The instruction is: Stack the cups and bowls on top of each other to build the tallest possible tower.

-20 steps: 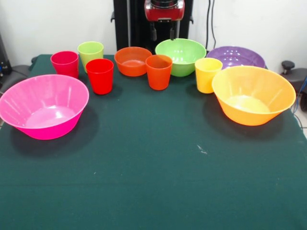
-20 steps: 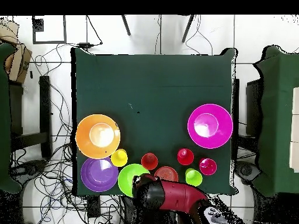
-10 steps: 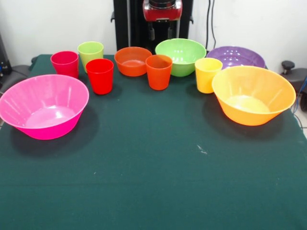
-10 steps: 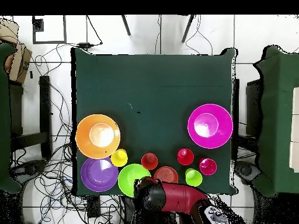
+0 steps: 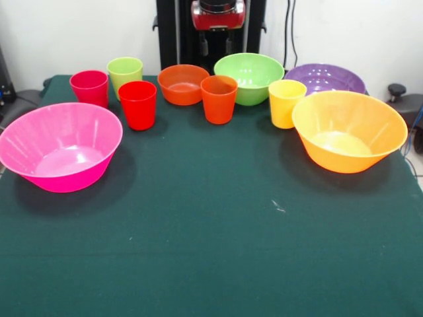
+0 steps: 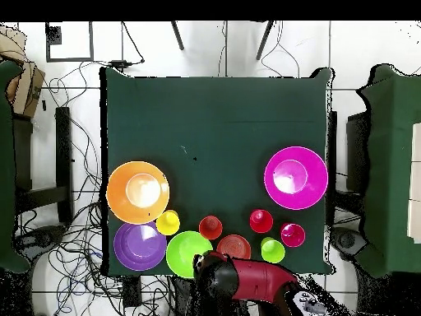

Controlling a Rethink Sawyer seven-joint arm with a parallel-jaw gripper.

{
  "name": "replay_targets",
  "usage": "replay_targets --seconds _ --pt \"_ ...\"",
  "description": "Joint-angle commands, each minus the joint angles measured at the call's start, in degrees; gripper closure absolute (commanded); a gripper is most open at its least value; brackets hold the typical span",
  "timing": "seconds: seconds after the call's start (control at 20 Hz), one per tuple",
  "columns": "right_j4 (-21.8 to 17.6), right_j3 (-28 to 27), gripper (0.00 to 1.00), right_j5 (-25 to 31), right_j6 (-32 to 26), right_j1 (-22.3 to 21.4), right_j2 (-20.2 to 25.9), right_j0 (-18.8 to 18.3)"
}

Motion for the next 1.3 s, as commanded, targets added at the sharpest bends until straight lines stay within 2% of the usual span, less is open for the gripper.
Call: replay_targets --seconds 0.05,0.4,0.75,1.3 --pt "-3.37 -7.07 0.0 -3.86 3.75 2.35 2.59 -0.86" --pt "-4.44 -8.11 0.0 -4.05 3.96 3.78 2.64 -1.25" --pt "-4.19 -9.18 0.0 -7.58 6.32 7.86 2.0 0.65" --pt "-3.15 -9.72 0.0 -11.01 7.35 10.42 0.52 2.68"
